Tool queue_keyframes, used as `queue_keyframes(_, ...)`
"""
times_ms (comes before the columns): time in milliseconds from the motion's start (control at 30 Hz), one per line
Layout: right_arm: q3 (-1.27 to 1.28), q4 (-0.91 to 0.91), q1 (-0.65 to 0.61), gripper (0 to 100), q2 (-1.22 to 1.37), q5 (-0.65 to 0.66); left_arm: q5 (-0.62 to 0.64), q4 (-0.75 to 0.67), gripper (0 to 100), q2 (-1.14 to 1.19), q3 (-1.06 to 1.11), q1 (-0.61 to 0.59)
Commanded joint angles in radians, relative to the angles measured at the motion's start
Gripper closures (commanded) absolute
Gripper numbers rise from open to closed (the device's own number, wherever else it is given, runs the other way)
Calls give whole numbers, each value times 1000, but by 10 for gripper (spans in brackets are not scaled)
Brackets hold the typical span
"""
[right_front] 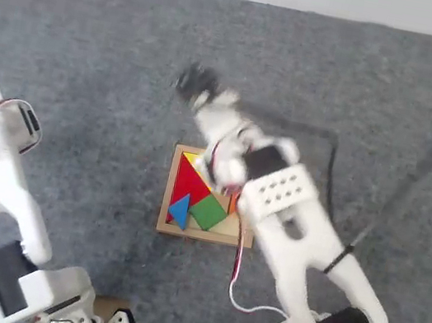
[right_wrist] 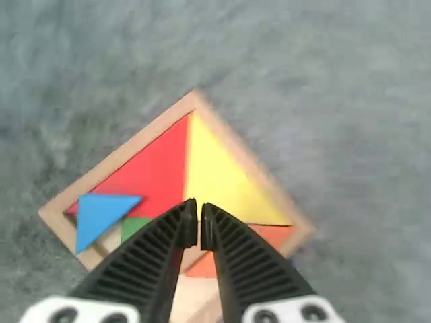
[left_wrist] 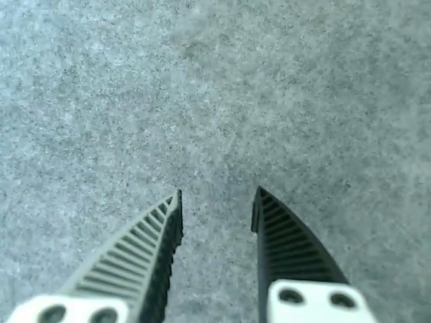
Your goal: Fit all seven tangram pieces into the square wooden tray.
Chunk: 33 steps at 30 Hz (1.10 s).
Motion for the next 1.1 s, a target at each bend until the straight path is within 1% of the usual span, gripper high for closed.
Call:
queue_keyframes(0, 94, -142, -61, 991, -12, 21, -2, 9, 835, -29, -47, 2)
queue_keyframes(100, 40, -143, -85, 991, 59, 15, -2, 9, 835, -29, -47, 2)
queue_keyframes(200, -31, -147, -104, 991, 137, -31, -2, 9, 835, -29, -47, 2)
queue_keyframes(333, -78, -142, -165, 991, 236, -34, -2, 9, 835, -29, -45, 2)
queue_keyframes(500, -86, -142, -193, 991, 260, -34, -2, 9, 835, -29, -45, 2)
queue_keyframes(633, -80, -140, -183, 991, 271, -34, -2, 9, 835, -29, -45, 2)
queue_keyframes(867, -35, -139, -97, 991, 268, -29, -2, 11, 835, -29, -45, 2)
queue_keyframes(1067, -5, -140, -68, 991, 262, -28, -2, 11, 835, -29, -45, 2)
